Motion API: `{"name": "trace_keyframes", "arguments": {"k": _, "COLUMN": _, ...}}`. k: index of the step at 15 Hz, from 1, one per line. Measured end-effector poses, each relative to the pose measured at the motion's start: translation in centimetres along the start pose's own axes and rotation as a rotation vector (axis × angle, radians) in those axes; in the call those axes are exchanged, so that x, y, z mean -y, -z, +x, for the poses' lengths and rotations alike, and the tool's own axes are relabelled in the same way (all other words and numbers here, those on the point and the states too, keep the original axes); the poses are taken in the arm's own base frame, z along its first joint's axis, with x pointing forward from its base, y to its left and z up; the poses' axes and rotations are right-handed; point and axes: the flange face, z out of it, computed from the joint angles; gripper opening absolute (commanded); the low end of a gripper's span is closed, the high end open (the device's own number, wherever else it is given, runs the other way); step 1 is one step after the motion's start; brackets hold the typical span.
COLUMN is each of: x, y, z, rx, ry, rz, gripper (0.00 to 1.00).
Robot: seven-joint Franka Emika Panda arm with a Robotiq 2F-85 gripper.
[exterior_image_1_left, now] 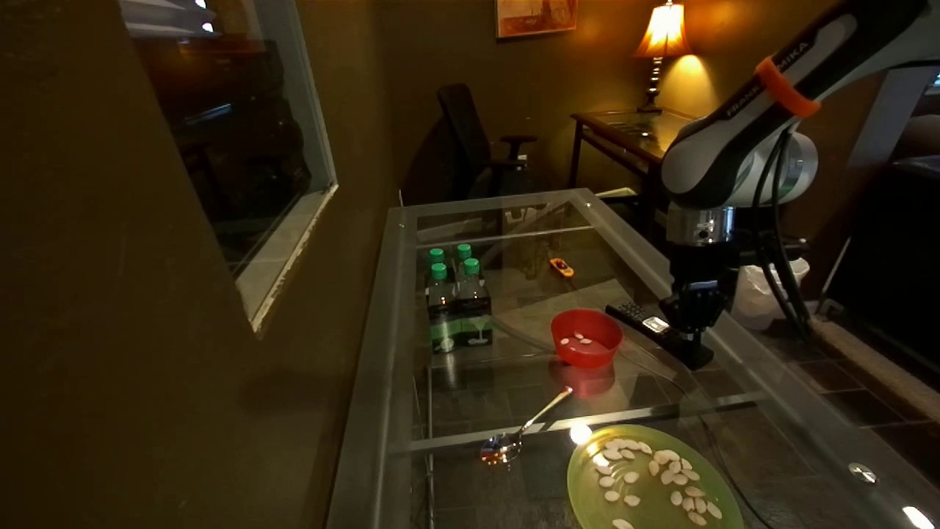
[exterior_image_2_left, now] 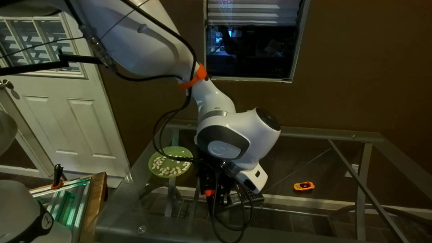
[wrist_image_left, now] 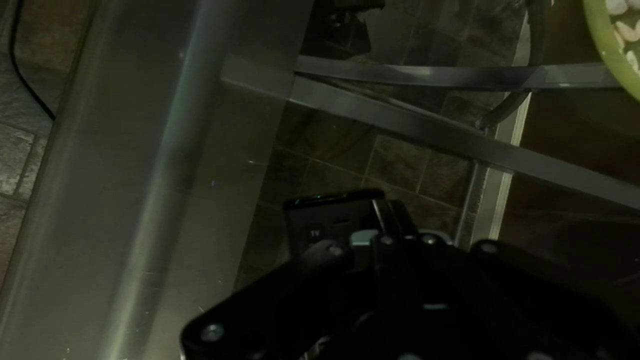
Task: Press a button on the remote control.
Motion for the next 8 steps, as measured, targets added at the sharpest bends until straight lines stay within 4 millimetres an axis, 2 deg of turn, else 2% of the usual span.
{"name": "trace_keyframes", "arguments": {"k": 8, "x": 0.16, "y": 0.06, "z": 0.11, "rx": 0.009, "ry": -0.027, "rz": 0.002, "gripper": 0.0}}
